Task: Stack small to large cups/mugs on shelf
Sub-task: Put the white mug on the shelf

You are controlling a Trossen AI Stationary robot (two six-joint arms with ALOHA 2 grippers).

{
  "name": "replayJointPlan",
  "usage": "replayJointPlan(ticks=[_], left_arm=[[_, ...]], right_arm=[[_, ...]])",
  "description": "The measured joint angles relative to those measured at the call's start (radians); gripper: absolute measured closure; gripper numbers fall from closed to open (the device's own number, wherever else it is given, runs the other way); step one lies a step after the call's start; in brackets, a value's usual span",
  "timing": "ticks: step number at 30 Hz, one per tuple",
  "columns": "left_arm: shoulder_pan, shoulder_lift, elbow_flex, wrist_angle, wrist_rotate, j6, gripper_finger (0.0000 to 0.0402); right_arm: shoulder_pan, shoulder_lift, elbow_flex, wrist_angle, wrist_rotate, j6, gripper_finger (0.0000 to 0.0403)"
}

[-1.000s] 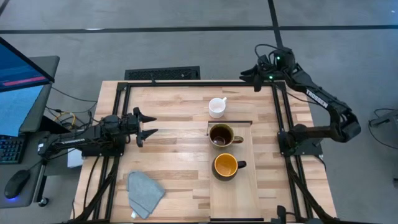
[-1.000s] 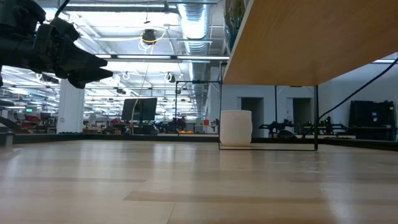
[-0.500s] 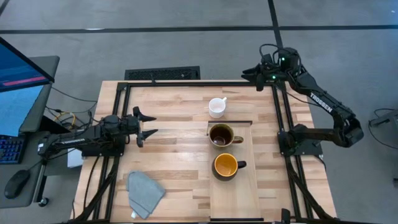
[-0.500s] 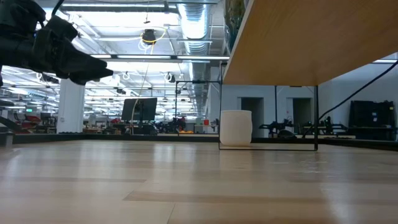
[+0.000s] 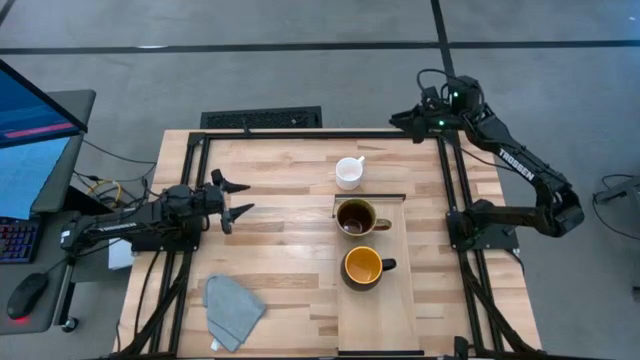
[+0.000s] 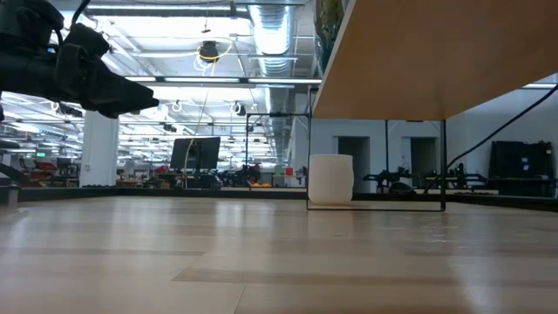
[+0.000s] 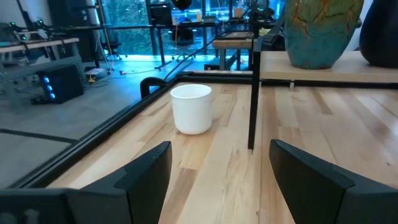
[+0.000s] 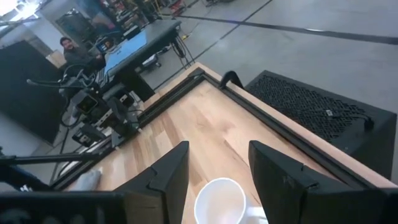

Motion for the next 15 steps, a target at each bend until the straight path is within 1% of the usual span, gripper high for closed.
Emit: replayJointPlan(ticks=[7,10,15], left_arm=[[0.0,0.0,0.0,0.001,-0.003,0.007,0.0141],[0.0,0.0,0.0,0.001,-0.007,0.036,0.0141],[0.0,0.0,0.0,0.006,-0.037,0.063,0.0141]], right_arm=[[0.024,0.003,0.0,-0.011,0.032,0.015,0.0214],[0.039,0.012,0.0,-0.011,0.031,0.073,0.0214],[0.073,0.027,0.0,-0.021,0.026,0.073,0.0214]])
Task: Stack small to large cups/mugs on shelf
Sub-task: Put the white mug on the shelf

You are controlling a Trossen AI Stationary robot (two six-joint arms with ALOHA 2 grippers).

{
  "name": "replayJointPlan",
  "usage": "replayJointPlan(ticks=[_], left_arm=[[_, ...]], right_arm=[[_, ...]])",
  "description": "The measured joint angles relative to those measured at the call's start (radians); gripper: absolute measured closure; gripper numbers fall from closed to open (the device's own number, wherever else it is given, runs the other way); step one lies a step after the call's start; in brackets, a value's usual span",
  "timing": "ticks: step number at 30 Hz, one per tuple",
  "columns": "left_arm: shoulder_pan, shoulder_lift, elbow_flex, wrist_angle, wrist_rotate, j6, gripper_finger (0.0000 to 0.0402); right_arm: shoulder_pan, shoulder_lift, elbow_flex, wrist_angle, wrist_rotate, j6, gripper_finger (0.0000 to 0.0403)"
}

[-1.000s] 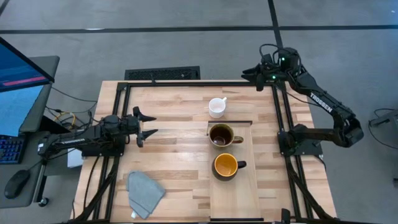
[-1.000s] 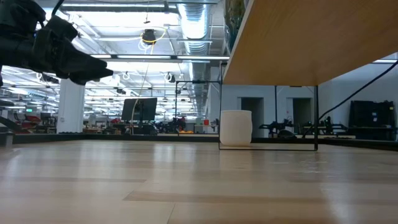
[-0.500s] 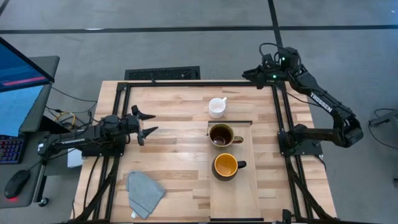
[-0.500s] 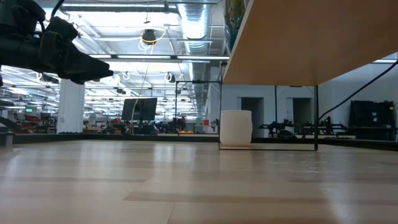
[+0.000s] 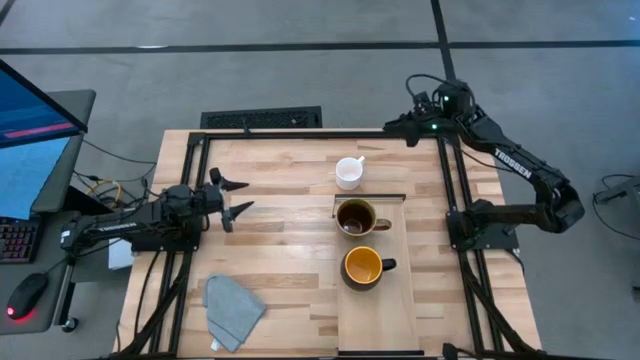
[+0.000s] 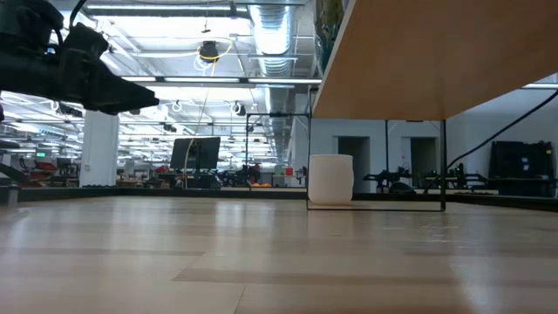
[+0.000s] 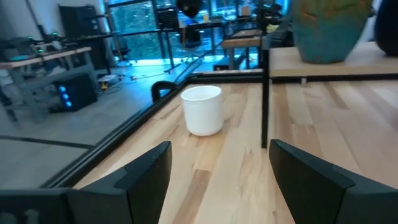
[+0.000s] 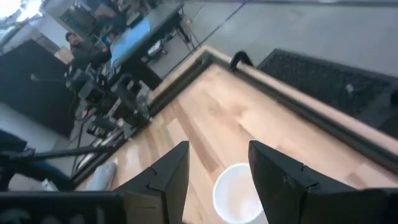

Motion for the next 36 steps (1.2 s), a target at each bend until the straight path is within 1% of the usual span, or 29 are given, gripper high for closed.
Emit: replayJointPlan(ticks=[2,5,9,13,18,27,34,36], left_arm=[[0.0,0.0,0.0,0.004,-0.022,-0.013,0.0141],[0.0,0.0,0.0,0.011,-0.065,-0.016,0.0141],[0.0,0.0,0.0,0.023,-0.148,-0.016,0.0141],[0.0,0.0,0.0,0.03,-0.206,-0.017,0.0141],[0.0,0.0,0.0,0.031,-0.215,-0.016,0.0141],[0.0,0.0,0.0,0.031,-0.215,-0.04,0.0141],[0.0,0.0,0.0,0.031,-0.215,-0.06,0.0141],[0.0,0.0,0.0,0.031,-0.215,-0.061,0.0141]], right_arm=[[0.017,0.009,0.0,-0.029,-0.001,-0.011,0.0214],[0.041,0.029,0.0,-0.115,-0.001,-0.022,0.0214],[0.075,0.077,0.0,-0.235,0.01,-0.144,0.0214],[0.112,0.131,-0.001,-0.261,0.054,-0.201,0.0215],[0.147,0.158,-0.001,-0.242,0.058,-0.222,0.0228],[0.203,0.134,-0.001,-0.244,0.043,-0.252,0.0261],[0.238,0.143,-0.001,-0.245,0.058,-0.25,0.0271],[0.243,0.148,-0.001,-0.244,0.071,-0.218,0.0271]])
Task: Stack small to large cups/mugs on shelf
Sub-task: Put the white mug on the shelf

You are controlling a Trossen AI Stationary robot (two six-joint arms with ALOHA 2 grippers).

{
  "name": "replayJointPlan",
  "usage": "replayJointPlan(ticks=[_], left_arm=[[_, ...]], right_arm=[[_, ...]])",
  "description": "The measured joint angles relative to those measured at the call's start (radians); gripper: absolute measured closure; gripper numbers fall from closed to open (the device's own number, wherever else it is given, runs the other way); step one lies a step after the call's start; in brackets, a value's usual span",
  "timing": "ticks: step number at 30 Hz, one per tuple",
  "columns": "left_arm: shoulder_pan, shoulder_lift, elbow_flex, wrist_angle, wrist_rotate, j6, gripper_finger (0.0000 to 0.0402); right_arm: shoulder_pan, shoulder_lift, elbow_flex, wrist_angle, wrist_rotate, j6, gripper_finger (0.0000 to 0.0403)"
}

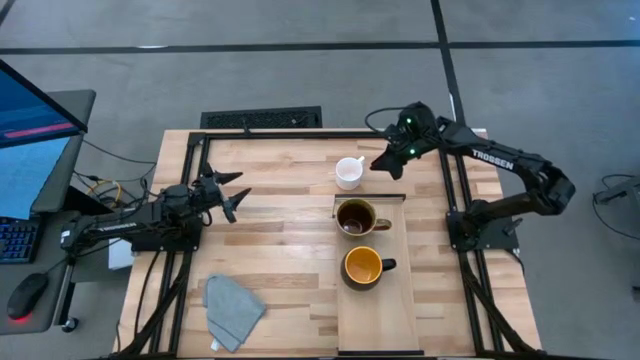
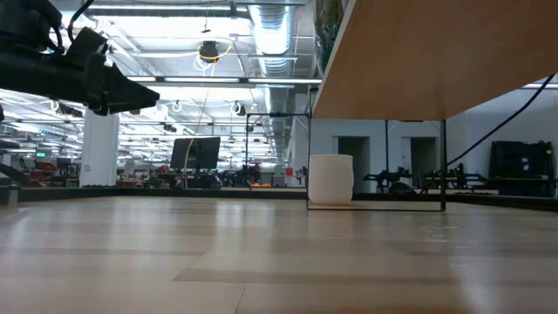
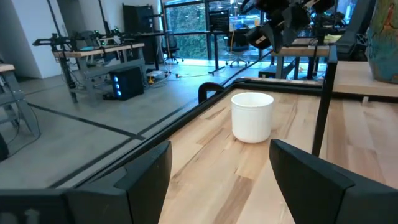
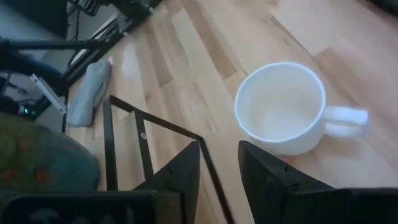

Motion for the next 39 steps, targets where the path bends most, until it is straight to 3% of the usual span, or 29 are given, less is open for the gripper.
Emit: replayJointPlan(ticks=[8,15,21,39], left_arm=[[0.0,0.0,0.0,0.0,0.0,-0.011,0.0141],[0.0,0.0,0.0,0.0,-0.001,-0.037,0.0141],[0.0,0.0,0.0,0.0,-0.006,-0.053,0.0141],[0.0,0.0,0.0,0.001,-0.01,-0.098,0.0141]], right_arm=[[0.013,0.033,0.0,-0.001,0.025,0.126,0.0271],[0.07,0.083,0.0,0.0,0.117,0.134,0.0273],[0.08,0.093,0.0,0.005,0.238,0.248,0.0264],[0.141,0.156,0.0,0.059,0.241,0.282,0.0224]])
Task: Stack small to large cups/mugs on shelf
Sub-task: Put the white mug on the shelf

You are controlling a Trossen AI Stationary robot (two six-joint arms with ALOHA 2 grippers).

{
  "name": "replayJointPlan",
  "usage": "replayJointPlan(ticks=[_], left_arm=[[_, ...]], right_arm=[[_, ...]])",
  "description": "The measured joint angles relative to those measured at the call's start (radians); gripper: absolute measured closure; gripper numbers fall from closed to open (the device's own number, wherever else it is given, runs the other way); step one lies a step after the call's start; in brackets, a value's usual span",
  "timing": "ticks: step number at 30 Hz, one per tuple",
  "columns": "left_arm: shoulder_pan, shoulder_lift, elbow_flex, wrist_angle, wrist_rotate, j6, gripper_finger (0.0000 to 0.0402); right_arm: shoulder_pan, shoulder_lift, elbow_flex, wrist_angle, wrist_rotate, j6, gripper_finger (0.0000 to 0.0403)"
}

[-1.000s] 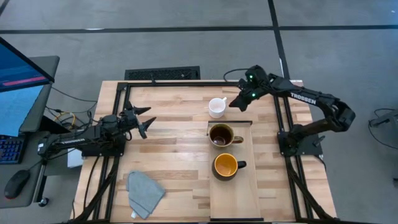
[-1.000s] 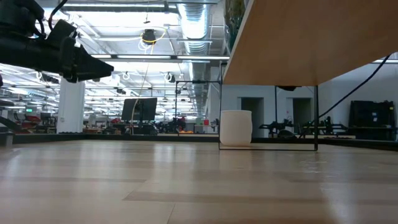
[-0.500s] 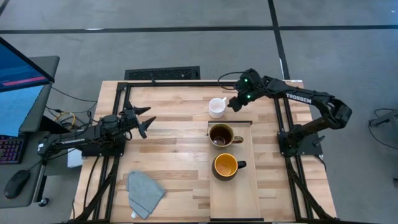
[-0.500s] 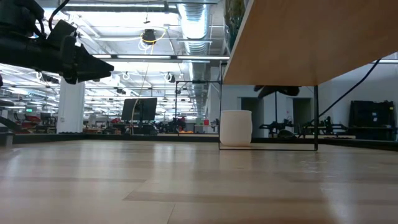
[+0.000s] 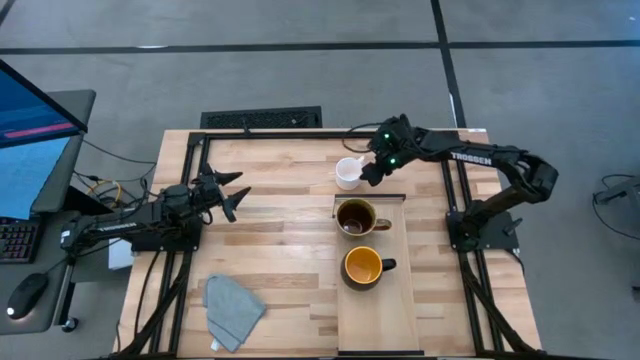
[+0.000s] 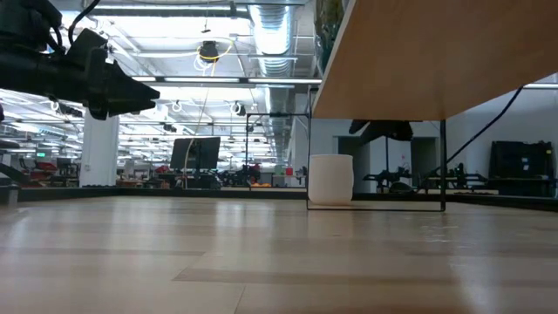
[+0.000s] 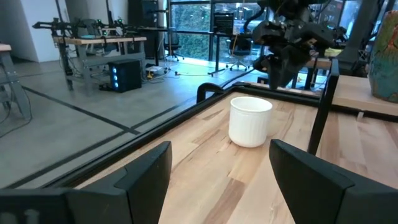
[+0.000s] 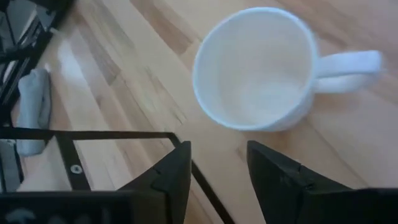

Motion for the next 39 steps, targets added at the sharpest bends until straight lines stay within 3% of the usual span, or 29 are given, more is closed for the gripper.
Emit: replayJointPlan(ticks=[4,13,22,39], left_arm=[[0.0,0.0,0.0,0.0,-0.001,0.0,0.0141],[0.0,0.0,0.0,0.0,-0.001,0.0,0.0141],[0.0,0.0,0.0,0.0,-0.001,0.0,0.0141],[0.0,0.0,0.0,0.0,-0.001,0.0,0.0141]], right_arm=[[0.024,0.032,0.0,0.046,0.006,0.058,0.0224],[0.022,0.049,0.0,0.053,0.162,0.096,0.0259],[0.047,0.049,0.0,0.07,0.218,0.139,0.0285],[0.058,0.05,0.0,0.067,0.236,0.234,0.0285]])
